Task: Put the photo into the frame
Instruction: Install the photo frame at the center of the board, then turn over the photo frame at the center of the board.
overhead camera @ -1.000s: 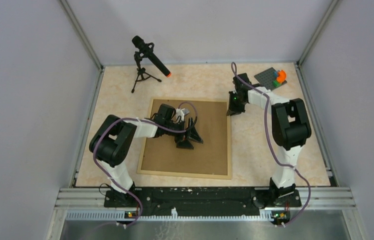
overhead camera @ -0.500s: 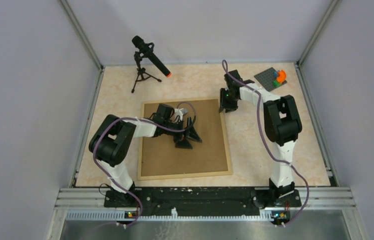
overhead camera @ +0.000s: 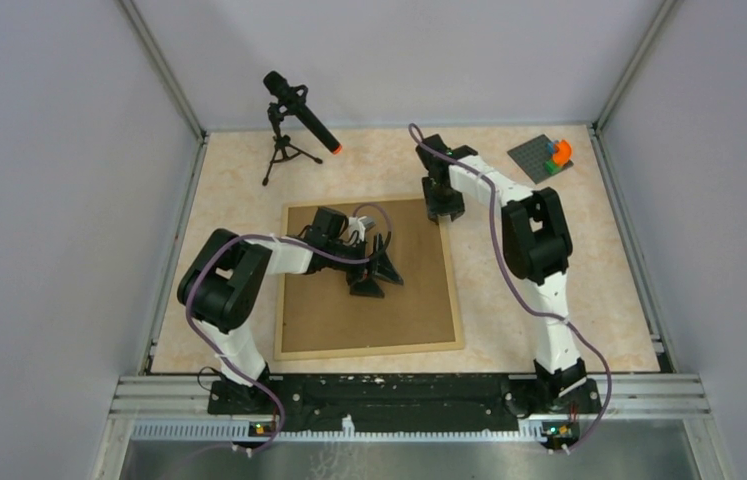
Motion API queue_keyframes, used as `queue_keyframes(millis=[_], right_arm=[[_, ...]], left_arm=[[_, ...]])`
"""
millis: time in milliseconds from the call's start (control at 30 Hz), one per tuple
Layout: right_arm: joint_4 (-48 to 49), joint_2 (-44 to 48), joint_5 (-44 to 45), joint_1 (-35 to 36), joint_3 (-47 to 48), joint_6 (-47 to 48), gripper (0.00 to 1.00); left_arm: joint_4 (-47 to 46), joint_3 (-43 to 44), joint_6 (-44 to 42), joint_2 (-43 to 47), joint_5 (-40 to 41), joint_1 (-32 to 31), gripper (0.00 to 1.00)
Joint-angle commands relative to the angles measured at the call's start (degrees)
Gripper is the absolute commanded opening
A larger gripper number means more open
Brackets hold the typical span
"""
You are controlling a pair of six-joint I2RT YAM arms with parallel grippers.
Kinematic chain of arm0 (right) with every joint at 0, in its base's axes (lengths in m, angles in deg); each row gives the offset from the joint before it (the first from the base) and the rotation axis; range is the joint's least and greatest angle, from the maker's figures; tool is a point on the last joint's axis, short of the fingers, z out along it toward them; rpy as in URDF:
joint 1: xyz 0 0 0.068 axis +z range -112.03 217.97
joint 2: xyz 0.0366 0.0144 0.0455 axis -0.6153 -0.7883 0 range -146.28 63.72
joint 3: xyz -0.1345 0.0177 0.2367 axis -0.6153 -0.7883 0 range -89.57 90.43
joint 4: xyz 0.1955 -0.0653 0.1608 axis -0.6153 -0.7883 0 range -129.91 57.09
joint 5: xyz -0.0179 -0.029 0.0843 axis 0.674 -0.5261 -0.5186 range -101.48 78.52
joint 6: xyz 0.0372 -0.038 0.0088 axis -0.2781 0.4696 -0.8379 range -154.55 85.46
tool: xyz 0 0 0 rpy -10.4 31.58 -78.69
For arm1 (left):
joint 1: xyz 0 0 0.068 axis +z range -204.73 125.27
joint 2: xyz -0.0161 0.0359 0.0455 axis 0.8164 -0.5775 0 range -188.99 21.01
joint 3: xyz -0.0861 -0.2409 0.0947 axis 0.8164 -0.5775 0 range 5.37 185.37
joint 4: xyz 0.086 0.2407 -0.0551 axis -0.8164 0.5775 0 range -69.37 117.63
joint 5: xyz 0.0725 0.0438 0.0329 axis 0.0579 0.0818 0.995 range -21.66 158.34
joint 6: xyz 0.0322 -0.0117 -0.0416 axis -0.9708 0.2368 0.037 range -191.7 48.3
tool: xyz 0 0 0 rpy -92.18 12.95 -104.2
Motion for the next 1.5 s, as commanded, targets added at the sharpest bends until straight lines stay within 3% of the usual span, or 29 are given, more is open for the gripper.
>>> queue_keyframes(millis=[0, 67, 200, 333, 400, 667, 867, 967, 1067, 1133, 1267, 1467], right_arm=[[-5.67, -13.70, 2.35, 3.73, -0.46, 0.20, 0.45], [-6.24, -12.25, -0.56, 3.86, 1.65, 0.59, 0.46], [-3.47, -1.34, -13.70, 2.14, 7.40, 1.85, 0.57], [-2.96, 11.63, -12.25, 1.31, 10.10, 3.34, 0.74], [-0.88, 18.01, -11.68, 0.50, 4.93, 3.61, 0.76], [11.76, 39.60, -10.90, -2.42, -34.39, 1.04, 0.84], [14.64, 51.04, -7.99, -3.05, -47.72, -1.02, 0.86], [16.63, 55.78, -11.85, -3.21, -51.30, -2.19, 0.88], [19.69, 55.58, -18.89, -2.44, -55.45, -5.16, 0.99], [22.53, 54.00, -19.79, -0.36, -58.76, -9.66, 0.98], [25.03, 49.88, -11.69, 5.58, -61.23, -14.62, 0.92], [26.52, 44.66, -5.89, 7.89, -60.83, -15.88, 0.62]], left_arm=[[1.46, -0.85, -3.44, -1.01, 7.14, -0.25, 0.95], [3.52, 0.00, -4.83, 0.32, 8.48, -0.29, 0.94], [7.89, 2.38, -8.05, 6.50, 11.52, -0.28, 0.97], [12.30, 6.32, -11.64, 12.90, 14.12, -0.29, 0.98], [14.50, 7.50, -12.83, 15.62, 15.33, -0.23, 0.98], [16.30, 7.80, -14.57, 22.19, 13.42, -0.30, 0.99], [14.44, 5.55, -12.59, 23.05, 11.66, -0.44, 0.99], [13.81, 4.33, -12.18, 24.65, 12.35, -0.85, 0.99], [16.72, 3.43, -13.75, 26.86, 15.32, -1.43, 0.99], [18.41, 2.93, -15.12, 28.57, 16.82, -1.43, 0.99], [18.32, 2.15, -16.60, 31.57, 16.69, -1.93, 0.99], [18.38, 4.37, -18.34, 31.82, 21.45, -10.93, 0.99]])
